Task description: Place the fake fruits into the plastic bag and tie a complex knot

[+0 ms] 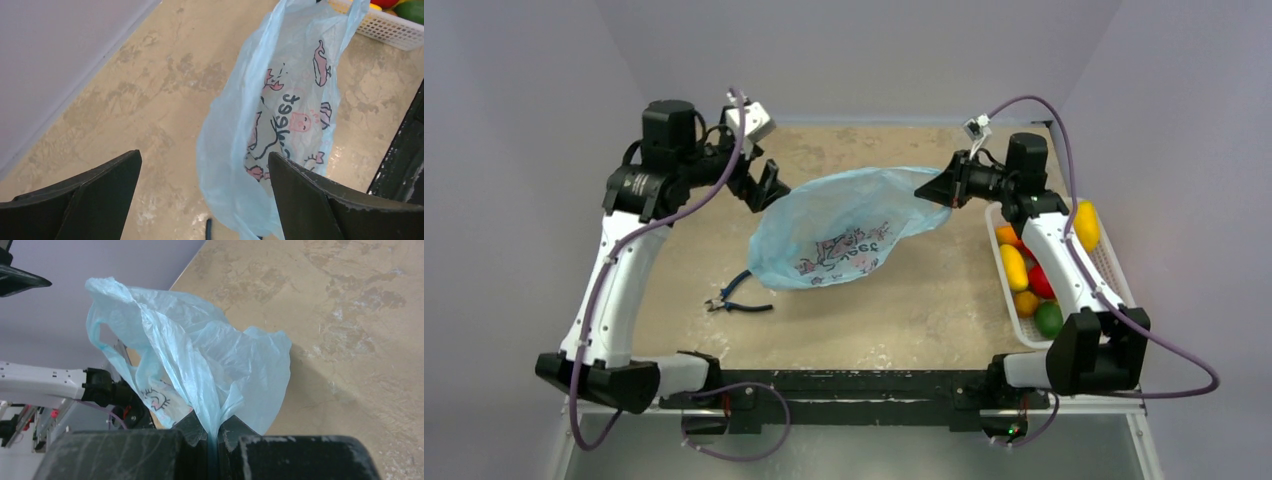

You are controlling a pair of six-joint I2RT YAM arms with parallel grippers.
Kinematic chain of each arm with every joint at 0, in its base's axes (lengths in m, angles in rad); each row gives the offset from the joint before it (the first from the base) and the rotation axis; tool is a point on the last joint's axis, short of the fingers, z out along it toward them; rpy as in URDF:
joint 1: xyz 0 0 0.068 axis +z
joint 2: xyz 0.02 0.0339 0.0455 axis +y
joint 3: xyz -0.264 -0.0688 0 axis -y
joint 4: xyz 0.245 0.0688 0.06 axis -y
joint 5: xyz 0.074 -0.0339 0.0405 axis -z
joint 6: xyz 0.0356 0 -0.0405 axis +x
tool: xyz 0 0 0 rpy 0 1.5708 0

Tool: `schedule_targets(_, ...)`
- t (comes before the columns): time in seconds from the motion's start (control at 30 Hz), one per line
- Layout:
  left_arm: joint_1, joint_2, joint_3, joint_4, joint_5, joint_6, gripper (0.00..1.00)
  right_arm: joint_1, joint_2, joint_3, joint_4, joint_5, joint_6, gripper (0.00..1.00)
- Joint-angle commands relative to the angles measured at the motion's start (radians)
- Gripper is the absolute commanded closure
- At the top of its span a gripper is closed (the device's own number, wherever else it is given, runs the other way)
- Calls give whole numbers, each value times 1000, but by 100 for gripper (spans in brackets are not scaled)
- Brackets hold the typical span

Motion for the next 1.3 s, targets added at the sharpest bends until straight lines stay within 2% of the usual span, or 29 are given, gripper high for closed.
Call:
schedule_targets(0.0, -147, 136, 100, -69, -223, 182, 0, 19, 39, 86, -50, -48, -84, 100)
schedule_targets(0.1, -205, 213, 158, -96, -254, 203, 0, 23, 52, 109, -81, -49, -103, 100)
schedule_targets(0.2, -220, 265, 222, -197, -180, 157, 0, 23, 49, 113, -113, -9, -136, 100)
schedule_targets(0.37, -219, 137, 107, -100, -1, 22, 0, 24, 78, 132, -125, 18, -142, 100)
schedule_targets(0.47, -228, 92, 113, -87, 53, -135, 0, 25, 82, 129, -116, 44, -101, 100)
schedule_targets(0.5, -254, 82, 118, -100, 33, -159, 0, 26, 80, 127, -112, 48, -82, 100)
schedule_targets(0.6, -327, 32, 85, -136, -66, -109, 0, 29, 74, 114, -116, 91, 6, 100)
schedule_targets(0.73, -368, -12, 35, -124, -226, -105, 0, 28, 39, 51, -71, 59, 163, 100)
schedule_targets(0.8, -375, -5, 18, -138, -265, -146, 0, 28, 18, 23, -56, 66, 227, 100)
schedule_targets(0.87, -386, -31, -38, -85, -278, -173, 0, 29, 3, 4, -50, 75, 263, 100)
schedule_targets(1.03, -460, -57, -124, -33, -362, -192, 0, 28, -25, 2, -80, 111, 267, 100)
schedule_targets(1.17, -470, -44, -163, -46, -463, -207, 0, 28, -42, 8, -104, 119, 253, 100)
schedule_targets(1.27, -469, -50, -183, -48, -470, -212, 0, 29, -53, -1, -117, 118, 242, 100)
